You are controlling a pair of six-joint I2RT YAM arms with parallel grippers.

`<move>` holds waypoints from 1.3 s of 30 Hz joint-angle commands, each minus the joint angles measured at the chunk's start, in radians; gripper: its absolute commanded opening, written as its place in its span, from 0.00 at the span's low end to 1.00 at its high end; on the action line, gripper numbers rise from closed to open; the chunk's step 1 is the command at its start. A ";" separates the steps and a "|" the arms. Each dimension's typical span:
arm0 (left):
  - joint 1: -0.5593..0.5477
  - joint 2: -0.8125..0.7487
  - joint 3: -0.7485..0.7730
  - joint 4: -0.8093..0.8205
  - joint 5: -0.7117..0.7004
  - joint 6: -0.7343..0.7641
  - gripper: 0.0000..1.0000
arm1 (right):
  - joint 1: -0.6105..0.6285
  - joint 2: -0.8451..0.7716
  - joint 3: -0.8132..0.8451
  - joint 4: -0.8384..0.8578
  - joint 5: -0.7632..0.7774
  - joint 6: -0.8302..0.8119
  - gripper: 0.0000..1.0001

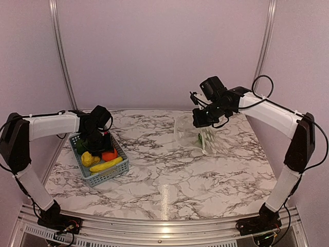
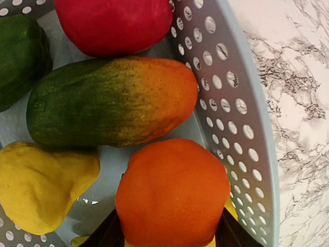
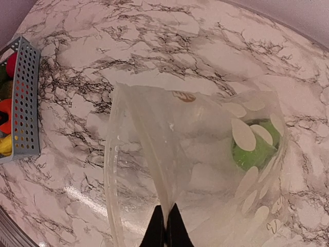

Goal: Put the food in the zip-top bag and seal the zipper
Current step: Pick up the fake fruit from the bin, then place the fake fruit in the zipper food storage bag.

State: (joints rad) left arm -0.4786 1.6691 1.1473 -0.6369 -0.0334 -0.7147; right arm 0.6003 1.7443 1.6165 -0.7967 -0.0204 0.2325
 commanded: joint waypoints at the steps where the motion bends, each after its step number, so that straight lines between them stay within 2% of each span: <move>1: 0.006 -0.091 0.105 -0.061 -0.079 0.025 0.47 | 0.006 -0.058 0.001 0.016 -0.001 0.012 0.00; 4: 0.002 -0.132 0.157 -0.052 -0.069 0.025 0.45 | 0.006 -0.069 -0.003 0.023 -0.015 0.021 0.00; 7: -0.022 -0.155 0.182 0.036 0.015 0.034 0.44 | 0.008 -0.075 0.004 0.032 -0.040 0.033 0.00; 11: -0.099 -0.189 0.163 0.345 0.224 0.041 0.44 | 0.013 -0.070 0.023 0.044 -0.077 0.051 0.00; 15: -0.203 -0.159 0.180 0.597 0.423 0.045 0.44 | 0.015 -0.048 0.048 0.054 -0.107 0.066 0.00; 18: -0.243 -0.105 0.137 0.907 0.565 -0.093 0.45 | 0.016 -0.040 0.054 0.072 -0.137 0.086 0.00; 19: -0.250 -0.079 0.146 0.935 0.566 -0.119 0.45 | 0.016 -0.039 0.055 0.077 -0.144 0.092 0.00; 22: -0.271 0.001 0.229 0.852 0.520 -0.086 0.44 | 0.016 -0.043 0.058 0.088 -0.158 0.106 0.00; 33: -0.375 0.322 0.609 0.371 0.311 0.021 0.39 | 0.016 -0.065 0.043 0.137 -0.160 0.124 0.00; 39: -0.387 0.425 0.711 0.262 0.311 -0.008 0.38 | 0.015 -0.091 0.025 0.192 -0.151 0.134 0.00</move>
State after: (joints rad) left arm -0.8425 2.0041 1.8240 -0.2176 0.2848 -0.7338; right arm 0.5869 1.6962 1.6238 -0.7322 -0.1036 0.3477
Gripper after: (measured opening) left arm 0.563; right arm 0.003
